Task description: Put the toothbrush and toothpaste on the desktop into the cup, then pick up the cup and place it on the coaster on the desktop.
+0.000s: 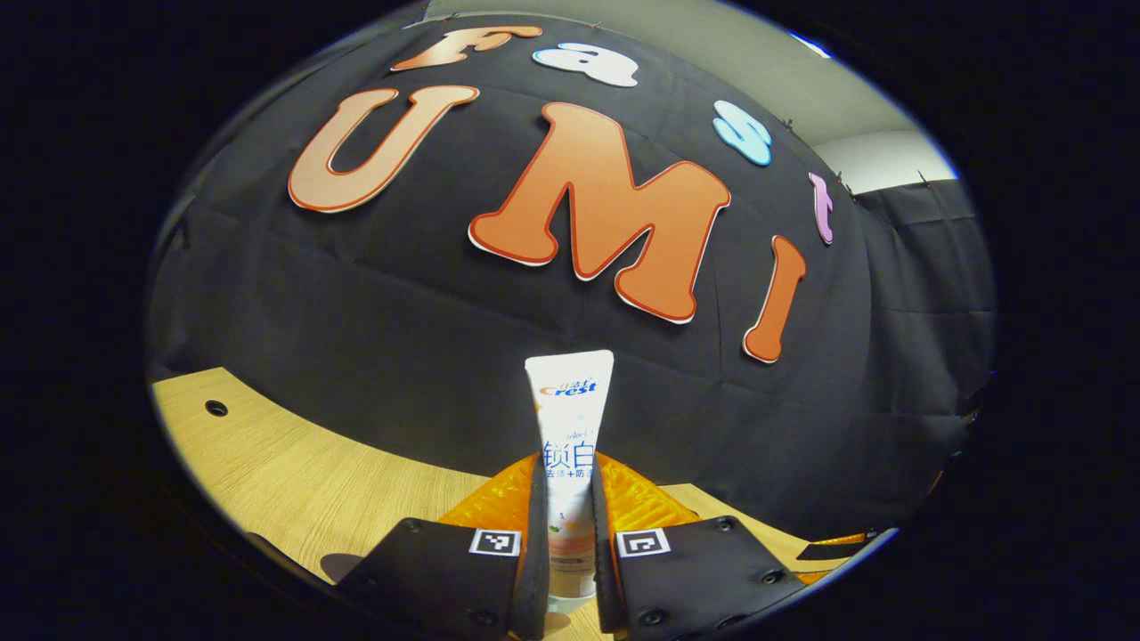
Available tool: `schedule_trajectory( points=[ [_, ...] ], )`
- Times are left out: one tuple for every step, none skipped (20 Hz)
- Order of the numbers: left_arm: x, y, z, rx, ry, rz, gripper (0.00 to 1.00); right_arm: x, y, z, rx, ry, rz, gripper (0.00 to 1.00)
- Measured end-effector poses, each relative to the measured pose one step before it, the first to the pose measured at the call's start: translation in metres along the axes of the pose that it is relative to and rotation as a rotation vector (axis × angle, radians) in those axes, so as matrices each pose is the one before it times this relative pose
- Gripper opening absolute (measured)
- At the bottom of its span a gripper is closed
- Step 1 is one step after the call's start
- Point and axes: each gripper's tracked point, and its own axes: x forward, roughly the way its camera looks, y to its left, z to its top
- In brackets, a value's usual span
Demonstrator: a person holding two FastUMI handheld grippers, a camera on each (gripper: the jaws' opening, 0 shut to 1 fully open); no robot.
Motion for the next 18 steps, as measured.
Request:
schedule_trajectory(
  points=[
    [0.00327,-0.00221,-0.00155,-0.00711,-0.00576,-0.00188,0.25,-0.00239,0.00003,-0.00037,0.00208,-0.00208,0.00039,0.96],
    [0.00531,-0.00306,-0.00531,-0.00847,-0.00089,-0.00205,0.25,-0.00101,-0.00052,-0.00011,0.00443,-0.00771,0.0001,0.96],
    [0.00407,-0.00124,-0.00493,-0.00726,0.00015,0.00356,0.25,-0.00153,-0.00028,0.00116,0.0043,-0.00594,0.0025,0.96],
    [0.00195,0.00176,-0.00688,-0.0047,0.00563,0.0066,0.25,-0.00076,-0.00093,0.00009,0.00332,-0.00347,-0.00289,0.96],
    [0.00319,0.00088,-0.00653,-0.00101,0.00886,0.00834,0.25,-0.0011,-0.00189,-0.00004,0.00243,-0.00343,-0.0006,0.96],
    [0.00324,0.00031,-0.00665,0.00268,0.00958,0.00994,0.25,-0.00074,-0.00133,-0.00092,0.00218,-0.00123,-0.0036,0.96],
    [0.00234,0.00206,-0.00598,0.00123,0.00905,0.01116,0.25,-0.00102,-0.00152,-0.00012,0.00329,-0.00215,-0.001,0.96],
    [0.00193,0.00109,-0.00625,-0.00146,0.00669,0.00786,0.25,-0.0007,-0.00113,-0.00081,0.003,0.00107,-0.00036,0.96],
    [0.00218,0.00245,-0.00342,-0.00328,0.00514,0.00744,0.25,0.00024,-0.00124,-0.00037,0.00283,-0.00217,-0.00168,0.96],
    [0.00153,0.00262,-0.00478,-0.00251,0.00286,0.01281,0.25,-0.00083,-0.00069,-0.00011,0.00142,0.00088,0.00082,0.96],
    [0.00077,0.00251,-0.00325,0.00176,0.00391,0.00901,0.25,-0.0011,-0.00156,-0.00078,0.00203,0.00103,-0.0024,0.96],
    [0.00046,0.00291,-0.00482,0.00454,0.00686,0.00983,0.25,-0.00024,0.00045,-0.00025,0.00292,-0.00079,0.00253,0.96],
    [0.00107,0.0015,-0.0039,0.00632,0.00911,0.00654,0.25,0.00084,0.00074,-0.00039,0.00332,0.00228,-0.00144,0.96],
    [-0.00057,0.00169,-0.00534,0.00844,0.01295,0.00482,0.25,-0.00099,0.0,-0.00034,0.00313,-0.00197,0.00092,0.96],
    [-0.00041,0.00167,-0.0043,0.00715,0.01086,0.00595,0.25,0.0001,0.00106,0.00081,0.00129,-0.0022,0.0005,0.96],
    [0.00033,0.00142,-0.00444,0.00671,0.01015,0.00719,0.25,-0.00088,0.00028,-0.00028,-0.00155,-0.00362,-0.00131,0.96],
    [0.00022,0.00095,-0.00298,0.00258,0.00841,0.00459,0.25,-0.00014,0.00084,0.00043,-0.00521,-0.00264,0.00093,0.96],
    [-0.00003,0.00021,-0.00503,-0.00077,0.01297,-0.00071,0.25,-0.00029,0.00088,0.00048,-0.00649,-0.00294,-0.00278,0.96]
  ],
)
